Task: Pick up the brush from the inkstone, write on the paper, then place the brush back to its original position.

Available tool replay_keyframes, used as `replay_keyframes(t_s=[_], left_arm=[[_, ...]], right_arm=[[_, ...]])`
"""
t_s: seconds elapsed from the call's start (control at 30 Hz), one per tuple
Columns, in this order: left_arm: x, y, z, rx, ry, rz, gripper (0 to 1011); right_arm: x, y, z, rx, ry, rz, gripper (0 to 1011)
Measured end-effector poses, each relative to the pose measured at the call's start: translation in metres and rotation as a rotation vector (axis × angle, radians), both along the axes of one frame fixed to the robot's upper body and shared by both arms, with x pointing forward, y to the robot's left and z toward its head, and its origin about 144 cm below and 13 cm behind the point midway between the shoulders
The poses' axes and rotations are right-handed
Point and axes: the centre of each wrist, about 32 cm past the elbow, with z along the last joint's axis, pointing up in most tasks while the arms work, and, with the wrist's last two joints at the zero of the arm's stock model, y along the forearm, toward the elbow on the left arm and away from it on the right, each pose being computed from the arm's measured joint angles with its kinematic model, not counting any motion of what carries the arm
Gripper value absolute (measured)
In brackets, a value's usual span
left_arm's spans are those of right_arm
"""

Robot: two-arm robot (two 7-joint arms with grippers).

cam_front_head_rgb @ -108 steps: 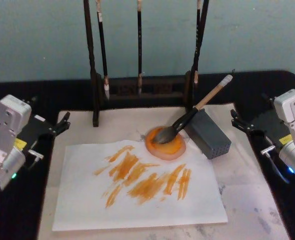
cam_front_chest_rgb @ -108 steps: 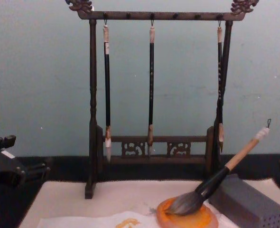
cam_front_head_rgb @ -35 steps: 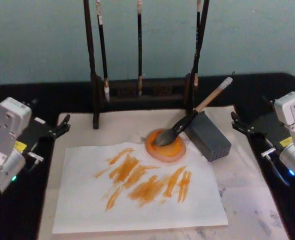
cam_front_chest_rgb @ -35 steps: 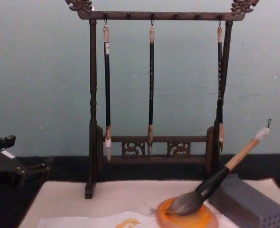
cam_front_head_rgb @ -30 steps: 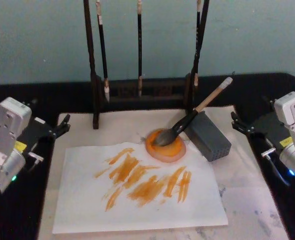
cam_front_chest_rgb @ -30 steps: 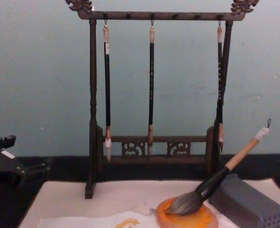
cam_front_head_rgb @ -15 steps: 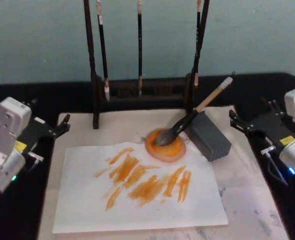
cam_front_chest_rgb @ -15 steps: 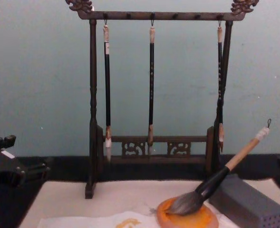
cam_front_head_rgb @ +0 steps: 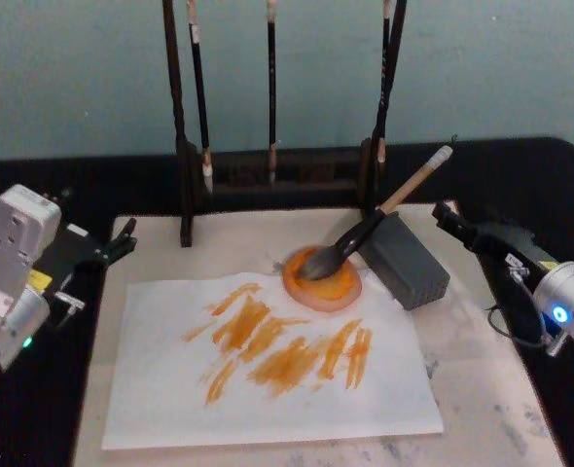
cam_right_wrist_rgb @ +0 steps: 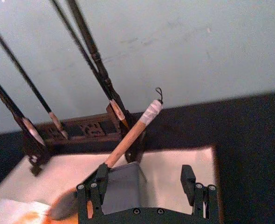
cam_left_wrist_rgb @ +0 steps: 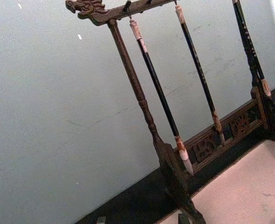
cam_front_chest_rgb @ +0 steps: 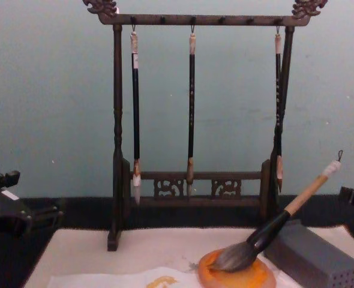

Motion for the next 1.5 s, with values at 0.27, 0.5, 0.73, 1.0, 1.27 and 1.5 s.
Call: replay_keyframes(t_s=[0.27, 0.5, 0.73, 1.0, 1.27, 1.5], left_arm=[[0.0, 0.0, 0.0, 0.0, 0.0, 0.0, 1001], [0.0, 0.0, 0.0, 0.0, 0.0, 0.0, 1001], [0.0, 0.0, 0.0, 0.0, 0.0, 0.0, 1001], [0.0, 0.0, 0.0, 0.0, 0.0, 0.0, 1001], [0.0, 0.0, 0.0, 0.0, 0.0, 0.0, 1001], [0.0, 0.0, 0.0, 0.0, 0.0, 0.0, 1001]], right_arm=[[0.009, 0.009, -0.002, 0.236, 0.112, -0.022, 1000], [0.016, 0.019, -0.002, 0.362, 0.143, -0.053, 1000], [0.031, 0.027, -0.005, 0.44, 0.159, -0.074, 1000], [0.053, 0.033, -0.01, 0.47, 0.175, -0.085, 1000], [0.063, 0.037, -0.013, 0.476, 0.182, -0.072, 1000], [0.065, 0.04, -0.012, 0.475, 0.181, -0.054, 1000]])
